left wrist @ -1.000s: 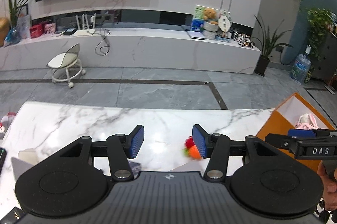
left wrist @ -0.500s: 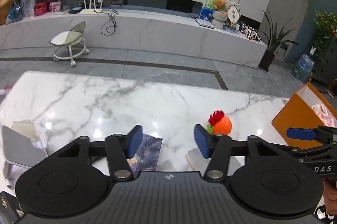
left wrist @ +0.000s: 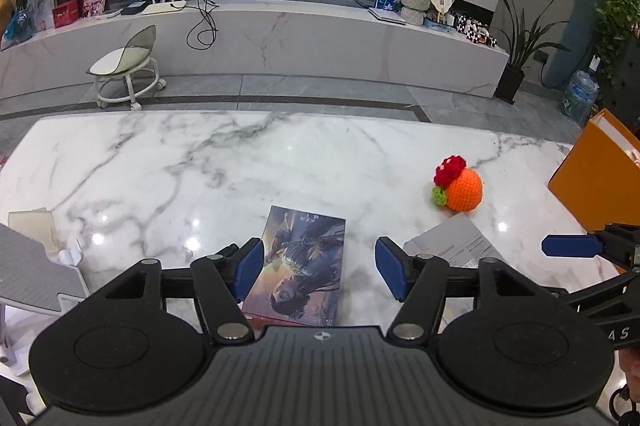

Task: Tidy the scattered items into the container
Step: 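Grasp the dark illustrated book with the left tool while the right tool grasps the grey notebook box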

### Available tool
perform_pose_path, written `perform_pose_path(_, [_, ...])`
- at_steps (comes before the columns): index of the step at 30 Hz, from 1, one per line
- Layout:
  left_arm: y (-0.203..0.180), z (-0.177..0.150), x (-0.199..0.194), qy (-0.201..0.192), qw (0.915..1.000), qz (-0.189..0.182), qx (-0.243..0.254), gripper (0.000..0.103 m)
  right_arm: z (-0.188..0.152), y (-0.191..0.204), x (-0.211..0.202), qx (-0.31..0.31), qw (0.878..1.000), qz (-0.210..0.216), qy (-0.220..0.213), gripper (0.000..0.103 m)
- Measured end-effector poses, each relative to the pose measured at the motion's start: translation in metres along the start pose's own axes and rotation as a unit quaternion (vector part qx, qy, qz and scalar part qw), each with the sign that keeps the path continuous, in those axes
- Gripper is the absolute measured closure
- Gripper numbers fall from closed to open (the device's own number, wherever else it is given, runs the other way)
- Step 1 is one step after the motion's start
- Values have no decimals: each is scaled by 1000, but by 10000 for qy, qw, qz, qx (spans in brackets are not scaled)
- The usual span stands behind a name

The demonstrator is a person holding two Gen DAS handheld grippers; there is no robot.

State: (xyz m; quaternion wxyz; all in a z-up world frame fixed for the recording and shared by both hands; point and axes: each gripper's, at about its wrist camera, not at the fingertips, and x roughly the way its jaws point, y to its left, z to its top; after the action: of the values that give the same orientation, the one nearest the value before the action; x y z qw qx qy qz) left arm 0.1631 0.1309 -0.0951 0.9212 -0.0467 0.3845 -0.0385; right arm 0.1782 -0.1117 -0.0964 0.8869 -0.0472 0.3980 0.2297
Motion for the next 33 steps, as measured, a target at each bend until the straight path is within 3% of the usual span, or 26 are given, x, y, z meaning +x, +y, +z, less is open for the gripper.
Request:
perform_pose_path(6, [3,-6,13,207,9997,60,134,28,-5,10,10,-84,9999,2,-70,9])
perform_pose_path(8, [4,-8,15,243,9995,81,164,23,-7,12,14,-117,9999,-11,-78,9])
perform_pose_path(17, [6,-17,31,484,9984,113,265,23,-20,19,34,-378,9991,-162,-121,9])
perform_pose_path(24, [0,-19,33,432,9977,214,466,22,-26,23,39,-566,9974,-205,-407,8])
perform_pose_path(33, [-3,-21,36,333,9972,259,619,20,-26,24,40,-599,9969,-195,-464,8])
